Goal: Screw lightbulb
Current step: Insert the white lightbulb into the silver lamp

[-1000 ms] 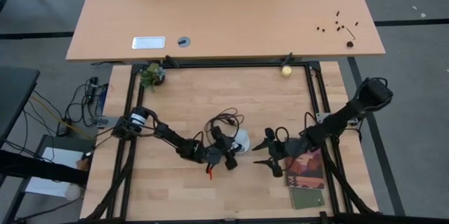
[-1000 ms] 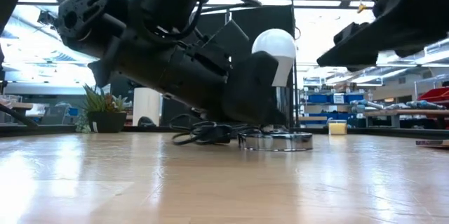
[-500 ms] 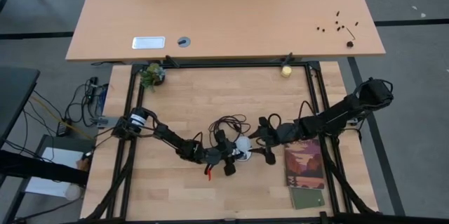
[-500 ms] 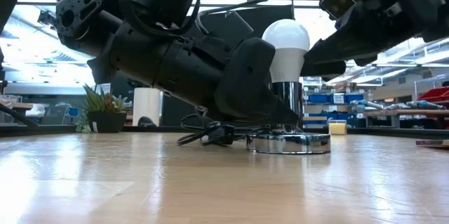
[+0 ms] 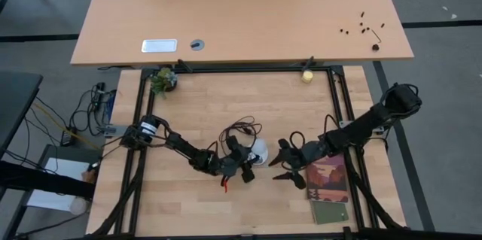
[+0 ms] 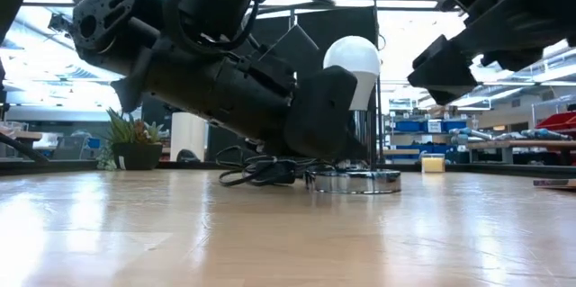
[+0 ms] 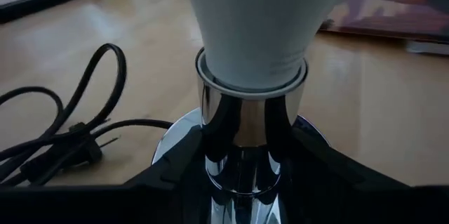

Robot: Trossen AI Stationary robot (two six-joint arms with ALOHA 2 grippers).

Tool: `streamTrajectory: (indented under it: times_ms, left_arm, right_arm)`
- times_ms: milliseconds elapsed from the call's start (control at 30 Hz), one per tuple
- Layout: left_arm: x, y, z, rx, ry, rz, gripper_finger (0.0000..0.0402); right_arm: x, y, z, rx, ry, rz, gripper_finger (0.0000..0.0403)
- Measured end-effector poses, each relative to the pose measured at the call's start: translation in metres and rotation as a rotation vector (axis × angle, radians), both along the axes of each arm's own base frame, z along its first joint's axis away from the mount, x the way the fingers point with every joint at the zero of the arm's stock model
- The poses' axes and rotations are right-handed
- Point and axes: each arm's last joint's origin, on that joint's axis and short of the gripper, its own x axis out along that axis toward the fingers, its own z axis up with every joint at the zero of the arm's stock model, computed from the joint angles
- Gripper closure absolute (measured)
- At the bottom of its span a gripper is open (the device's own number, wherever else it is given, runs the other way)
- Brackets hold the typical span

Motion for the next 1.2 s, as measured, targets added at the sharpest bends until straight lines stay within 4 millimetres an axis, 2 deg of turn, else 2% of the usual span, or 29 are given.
streamTrajectory:
  times_ms: [133,267,533,867,1067,1200]
  left_arm:
    - [0.0,-0.003,0.0,-0.005,0.008,-0.051,0.0223]
    - [0.001,-0.005,0.0,-0.017,0.014,-0.113,0.0223]
    - [0.002,-0.007,0.002,-0.016,0.005,-0.169,0.0223]
    - [0.006,0.005,0.008,-0.005,-0.067,-0.054,0.0223]
    - [0.006,0.01,0.01,0.019,-0.093,0.037,0.0223]
    - [0.006,0.007,0.01,0.009,-0.088,-0.009,0.0223]
  right_arm:
    - [-0.003,0.002,-0.002,-0.072,0.002,-0.097,0.014]
    - [0.001,-0.011,-0.003,-0.161,-0.009,-0.208,0.0139]
    - [0.01,-0.029,0.001,-0.137,-0.048,-0.156,0.0142]
    - [0.01,-0.019,0.007,-0.113,-0.108,-0.102,0.0142]
    - [0.003,-0.008,-0.001,-0.087,-0.017,-0.047,0.0142]
    - [0.0,-0.011,-0.007,-0.169,0.034,-0.168,0.0142]
